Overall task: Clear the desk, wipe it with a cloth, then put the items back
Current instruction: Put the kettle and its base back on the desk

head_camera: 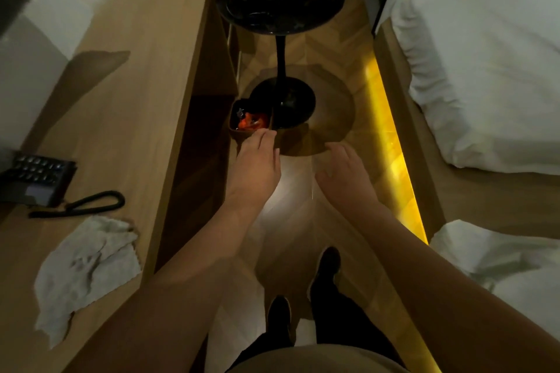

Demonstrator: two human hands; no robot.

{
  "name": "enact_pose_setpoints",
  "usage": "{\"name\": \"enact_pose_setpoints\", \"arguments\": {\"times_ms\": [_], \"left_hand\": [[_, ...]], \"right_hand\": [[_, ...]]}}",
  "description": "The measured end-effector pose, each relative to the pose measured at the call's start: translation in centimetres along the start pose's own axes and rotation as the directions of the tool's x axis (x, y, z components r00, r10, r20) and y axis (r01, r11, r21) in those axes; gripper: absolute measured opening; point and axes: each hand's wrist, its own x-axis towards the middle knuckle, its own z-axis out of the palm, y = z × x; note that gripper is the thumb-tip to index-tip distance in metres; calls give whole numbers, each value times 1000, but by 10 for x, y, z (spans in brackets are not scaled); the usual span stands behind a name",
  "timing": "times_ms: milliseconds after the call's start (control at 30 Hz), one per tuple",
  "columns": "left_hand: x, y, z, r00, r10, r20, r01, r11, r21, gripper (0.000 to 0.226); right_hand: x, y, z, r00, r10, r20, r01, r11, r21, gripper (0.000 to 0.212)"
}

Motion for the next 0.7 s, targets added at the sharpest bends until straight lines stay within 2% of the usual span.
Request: {"name": "enact_pose_setpoints", "arguments": {"times_ms": [100,233,467,700], "left_hand": [[55,10,20,999,14,-33,-13,1000,15,38],[132,29,35,997,-2,-73,5,999,43,37],[235,61,50,996,-39,-85,40,999,6,39],[338,51,86,995,-70,-65,70,998,-8,40]], "right_hand": [[53,19,-16,1000,-2,-16,3,999,42,54],[130,39,-47,996,-50,-69,56,994,97,43],[241,60,-80,998,-36,-42,41,993,114,53],[355,74,-78,1000,-30,-3,30,997,69,56]]}}
